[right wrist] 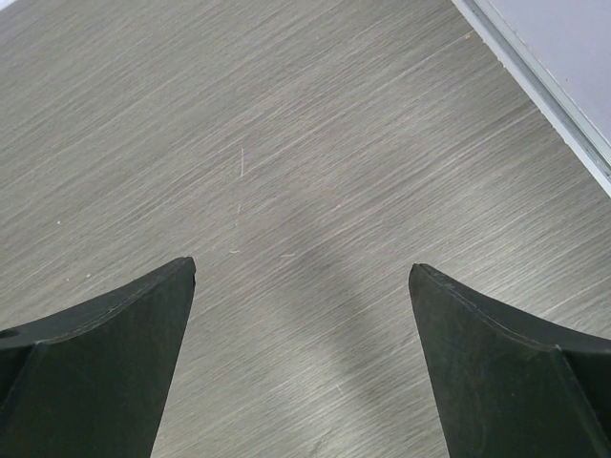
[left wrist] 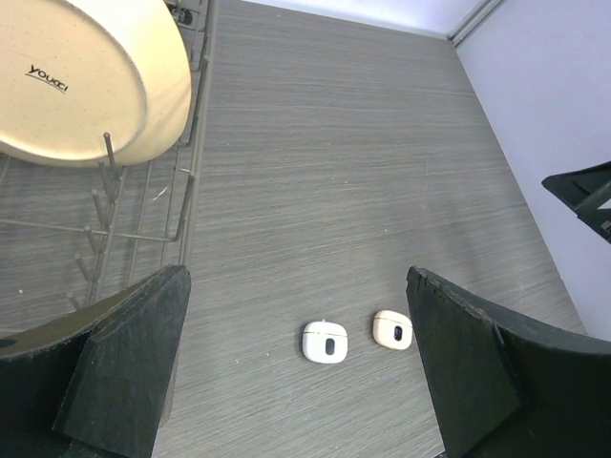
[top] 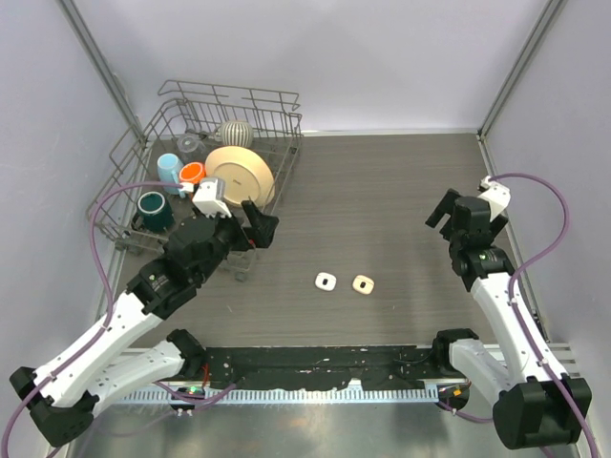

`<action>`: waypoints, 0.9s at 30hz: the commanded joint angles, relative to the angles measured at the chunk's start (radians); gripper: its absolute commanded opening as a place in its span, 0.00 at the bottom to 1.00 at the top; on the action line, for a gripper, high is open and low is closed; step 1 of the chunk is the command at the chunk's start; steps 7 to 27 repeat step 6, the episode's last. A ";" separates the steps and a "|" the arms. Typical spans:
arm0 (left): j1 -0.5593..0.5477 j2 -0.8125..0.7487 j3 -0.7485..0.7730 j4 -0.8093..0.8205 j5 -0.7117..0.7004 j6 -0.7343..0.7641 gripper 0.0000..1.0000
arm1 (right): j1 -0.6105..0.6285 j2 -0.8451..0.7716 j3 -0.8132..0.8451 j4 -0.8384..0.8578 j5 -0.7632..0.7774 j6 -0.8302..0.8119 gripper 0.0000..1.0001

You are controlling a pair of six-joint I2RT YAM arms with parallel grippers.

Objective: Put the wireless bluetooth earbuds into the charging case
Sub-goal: Reset both arms

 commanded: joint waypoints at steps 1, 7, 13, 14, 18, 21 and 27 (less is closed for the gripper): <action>0.004 -0.013 -0.013 0.073 -0.017 0.032 1.00 | 0.000 -0.030 -0.013 0.096 0.014 -0.013 1.00; 0.002 0.001 0.004 0.053 -0.028 0.042 1.00 | 0.015 -0.007 -0.078 0.183 0.038 -0.013 1.00; 0.002 0.001 0.004 0.053 -0.028 0.042 1.00 | 0.015 -0.007 -0.078 0.183 0.038 -0.013 1.00; 0.002 0.001 0.004 0.053 -0.028 0.042 1.00 | 0.015 -0.007 -0.078 0.183 0.038 -0.013 1.00; 0.002 0.001 0.004 0.053 -0.028 0.042 1.00 | 0.015 -0.007 -0.078 0.183 0.038 -0.013 1.00; 0.002 0.001 0.004 0.053 -0.028 0.042 1.00 | 0.015 -0.007 -0.078 0.183 0.038 -0.013 1.00; 0.002 0.001 0.004 0.053 -0.028 0.042 1.00 | 0.015 -0.007 -0.078 0.183 0.038 -0.013 1.00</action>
